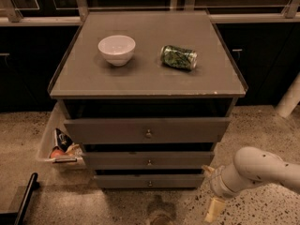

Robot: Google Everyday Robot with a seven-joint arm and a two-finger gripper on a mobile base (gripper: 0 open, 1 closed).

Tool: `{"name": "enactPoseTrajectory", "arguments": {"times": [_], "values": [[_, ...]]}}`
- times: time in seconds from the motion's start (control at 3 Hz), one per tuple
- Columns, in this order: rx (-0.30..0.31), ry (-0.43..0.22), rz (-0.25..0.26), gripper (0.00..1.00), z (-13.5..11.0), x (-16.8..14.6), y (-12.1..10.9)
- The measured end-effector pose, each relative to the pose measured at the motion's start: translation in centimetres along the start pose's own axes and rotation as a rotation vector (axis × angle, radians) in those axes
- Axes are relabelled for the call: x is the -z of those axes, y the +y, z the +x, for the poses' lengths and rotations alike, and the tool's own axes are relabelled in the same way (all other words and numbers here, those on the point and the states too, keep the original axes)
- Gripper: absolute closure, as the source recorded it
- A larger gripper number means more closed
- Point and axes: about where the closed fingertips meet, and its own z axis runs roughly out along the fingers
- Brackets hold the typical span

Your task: Open bottom drawer

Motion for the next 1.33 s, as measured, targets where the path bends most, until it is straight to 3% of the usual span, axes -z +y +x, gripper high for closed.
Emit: {"name": "enactPoseTrajectory", "arguments": {"times": [0.67,1.33], "values": [[-0.029,-0.035,0.004,0.0,0.9,-1.4,-0.4],[-0.019,-0.099,0.046,0.0,3.4,-7.4,-2.5]]}}
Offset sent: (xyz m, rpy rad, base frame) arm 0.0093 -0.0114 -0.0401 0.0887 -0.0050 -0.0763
